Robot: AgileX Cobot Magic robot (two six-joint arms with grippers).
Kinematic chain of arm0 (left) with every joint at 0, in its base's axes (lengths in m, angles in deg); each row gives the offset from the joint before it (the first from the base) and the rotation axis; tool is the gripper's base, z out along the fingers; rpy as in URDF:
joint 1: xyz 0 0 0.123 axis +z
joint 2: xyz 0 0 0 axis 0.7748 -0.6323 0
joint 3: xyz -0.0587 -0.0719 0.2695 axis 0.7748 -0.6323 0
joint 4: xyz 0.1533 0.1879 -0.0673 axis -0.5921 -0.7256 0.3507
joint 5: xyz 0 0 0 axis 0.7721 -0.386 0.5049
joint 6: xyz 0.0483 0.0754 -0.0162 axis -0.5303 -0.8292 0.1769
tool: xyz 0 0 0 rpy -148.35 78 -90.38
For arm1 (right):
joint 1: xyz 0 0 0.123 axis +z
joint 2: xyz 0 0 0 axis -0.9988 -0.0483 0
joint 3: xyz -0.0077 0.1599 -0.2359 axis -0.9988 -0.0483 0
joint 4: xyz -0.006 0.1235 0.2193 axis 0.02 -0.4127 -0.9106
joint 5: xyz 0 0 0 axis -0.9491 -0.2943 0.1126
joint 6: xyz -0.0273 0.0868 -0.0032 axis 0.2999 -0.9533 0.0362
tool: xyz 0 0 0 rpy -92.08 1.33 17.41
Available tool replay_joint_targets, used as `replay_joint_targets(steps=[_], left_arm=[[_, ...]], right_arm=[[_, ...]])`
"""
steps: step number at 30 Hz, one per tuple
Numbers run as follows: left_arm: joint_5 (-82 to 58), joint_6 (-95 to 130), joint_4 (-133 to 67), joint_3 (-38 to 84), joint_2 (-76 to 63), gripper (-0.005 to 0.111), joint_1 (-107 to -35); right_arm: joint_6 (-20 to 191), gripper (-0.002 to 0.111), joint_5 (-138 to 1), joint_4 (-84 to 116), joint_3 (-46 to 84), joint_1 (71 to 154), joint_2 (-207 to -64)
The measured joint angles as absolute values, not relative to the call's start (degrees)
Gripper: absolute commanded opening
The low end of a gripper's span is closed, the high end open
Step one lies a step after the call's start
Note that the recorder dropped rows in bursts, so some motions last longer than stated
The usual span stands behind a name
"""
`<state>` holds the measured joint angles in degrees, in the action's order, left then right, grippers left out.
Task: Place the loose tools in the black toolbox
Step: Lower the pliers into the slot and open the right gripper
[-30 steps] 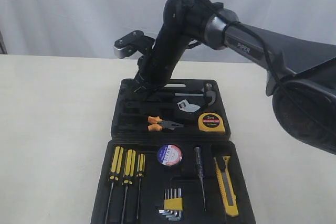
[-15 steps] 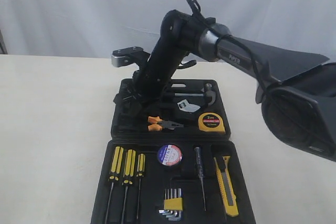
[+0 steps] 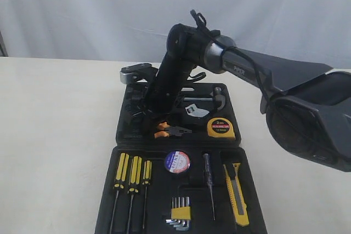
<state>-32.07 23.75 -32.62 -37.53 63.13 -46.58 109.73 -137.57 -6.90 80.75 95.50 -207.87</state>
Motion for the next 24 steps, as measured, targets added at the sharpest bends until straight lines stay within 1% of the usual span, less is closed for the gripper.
replay_joint_targets(steps=[24], left_arm=[[-32.1,23.8,-32.6,-37.5,63.1,0.000,-46.6]], right_arm=[[109.1,-0.001,-131.5,-2.3,80.7,95.5,-207.5]])
